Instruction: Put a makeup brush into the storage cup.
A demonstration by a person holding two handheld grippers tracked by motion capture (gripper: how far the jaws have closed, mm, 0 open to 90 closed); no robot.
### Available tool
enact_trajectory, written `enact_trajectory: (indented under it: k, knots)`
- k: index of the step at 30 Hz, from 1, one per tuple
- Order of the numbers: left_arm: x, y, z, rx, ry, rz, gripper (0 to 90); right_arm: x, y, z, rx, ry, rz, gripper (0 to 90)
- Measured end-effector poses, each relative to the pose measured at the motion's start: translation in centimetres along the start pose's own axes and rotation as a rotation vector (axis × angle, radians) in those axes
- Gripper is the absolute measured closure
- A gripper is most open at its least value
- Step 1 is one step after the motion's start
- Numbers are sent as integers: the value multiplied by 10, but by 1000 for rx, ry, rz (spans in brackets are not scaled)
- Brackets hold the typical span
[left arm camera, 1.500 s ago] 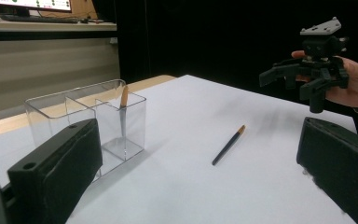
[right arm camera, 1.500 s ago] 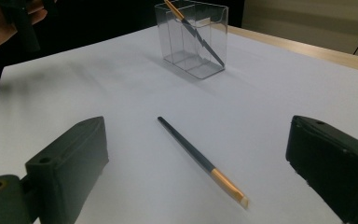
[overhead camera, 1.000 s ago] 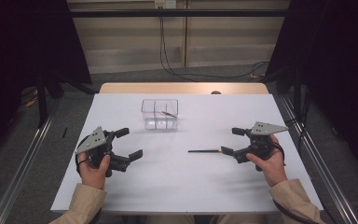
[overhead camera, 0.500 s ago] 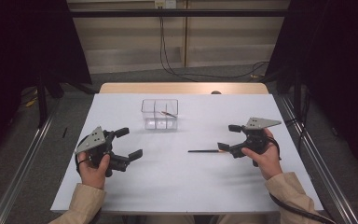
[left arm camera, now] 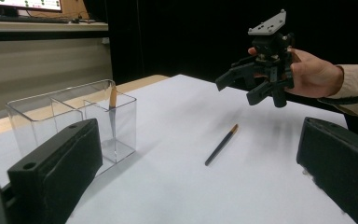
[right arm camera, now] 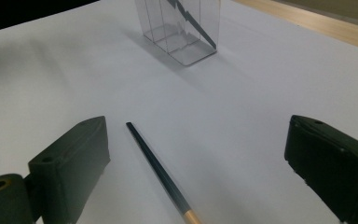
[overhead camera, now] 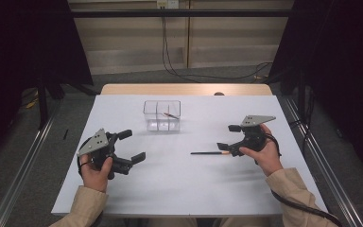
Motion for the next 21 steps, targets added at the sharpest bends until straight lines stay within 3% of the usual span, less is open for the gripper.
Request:
enact_trajectory:
  k: [10, 15, 21]
  knots:
    - [0, -1, -1, 7, 4, 4, 0, 4, -13, 3, -41, 28, 104, 90]
    - [1, 0, -1, 8, 5, 7, 0, 10, -16, 1, -83, 54, 237, 96]
    - [1, 0, -1, 11, 4, 9, 0, 14, -16, 0, -112, 74, 339, 102]
Point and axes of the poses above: each handheld gripper's, and its own axes: x roughly forward along the jaws, y roughly out of its underside, z roughly to its left, the point moved 1 cm from there along x, roughly forward along the jaws, and after that the axes turned 13 degrees about x, right-handed, at the moved point
